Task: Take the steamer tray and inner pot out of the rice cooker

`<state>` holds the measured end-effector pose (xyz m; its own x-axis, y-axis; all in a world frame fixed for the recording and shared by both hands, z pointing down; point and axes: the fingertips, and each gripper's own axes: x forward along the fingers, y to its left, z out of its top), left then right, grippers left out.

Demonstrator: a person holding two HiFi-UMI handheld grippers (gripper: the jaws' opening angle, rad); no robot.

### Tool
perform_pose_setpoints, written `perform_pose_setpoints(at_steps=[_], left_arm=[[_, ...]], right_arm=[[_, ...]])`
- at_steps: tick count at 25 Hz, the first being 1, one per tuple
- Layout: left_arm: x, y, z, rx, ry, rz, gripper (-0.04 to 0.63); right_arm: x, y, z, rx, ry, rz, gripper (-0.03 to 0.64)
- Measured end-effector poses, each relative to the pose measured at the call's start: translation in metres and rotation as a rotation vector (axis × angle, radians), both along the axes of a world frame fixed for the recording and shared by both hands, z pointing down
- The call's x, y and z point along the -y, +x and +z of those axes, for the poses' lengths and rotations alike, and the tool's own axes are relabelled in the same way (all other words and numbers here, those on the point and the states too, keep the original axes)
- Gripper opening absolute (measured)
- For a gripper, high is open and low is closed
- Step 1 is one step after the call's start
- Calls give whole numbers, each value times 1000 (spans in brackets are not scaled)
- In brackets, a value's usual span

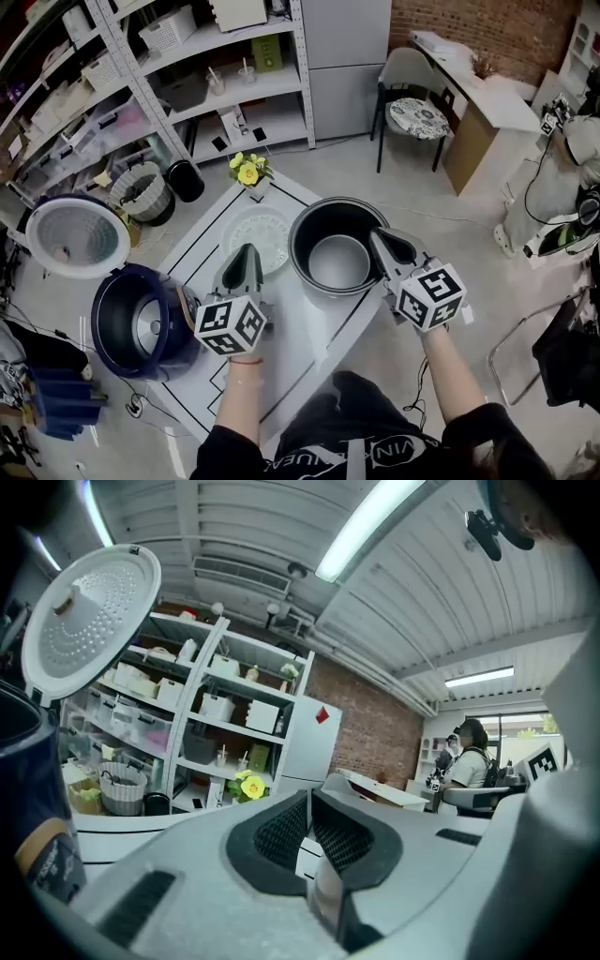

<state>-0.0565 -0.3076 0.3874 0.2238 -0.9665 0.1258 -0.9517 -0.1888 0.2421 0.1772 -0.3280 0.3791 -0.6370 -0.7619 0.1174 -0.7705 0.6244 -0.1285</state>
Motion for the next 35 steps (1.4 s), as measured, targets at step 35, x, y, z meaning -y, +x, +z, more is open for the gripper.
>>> perform_pose_setpoints(at_steps=[35], left_arm=[[-77, -42, -107, -6, 161, -41, 11]], right_arm=[[-63, -48, -89, 78, 143, -169, -2]])
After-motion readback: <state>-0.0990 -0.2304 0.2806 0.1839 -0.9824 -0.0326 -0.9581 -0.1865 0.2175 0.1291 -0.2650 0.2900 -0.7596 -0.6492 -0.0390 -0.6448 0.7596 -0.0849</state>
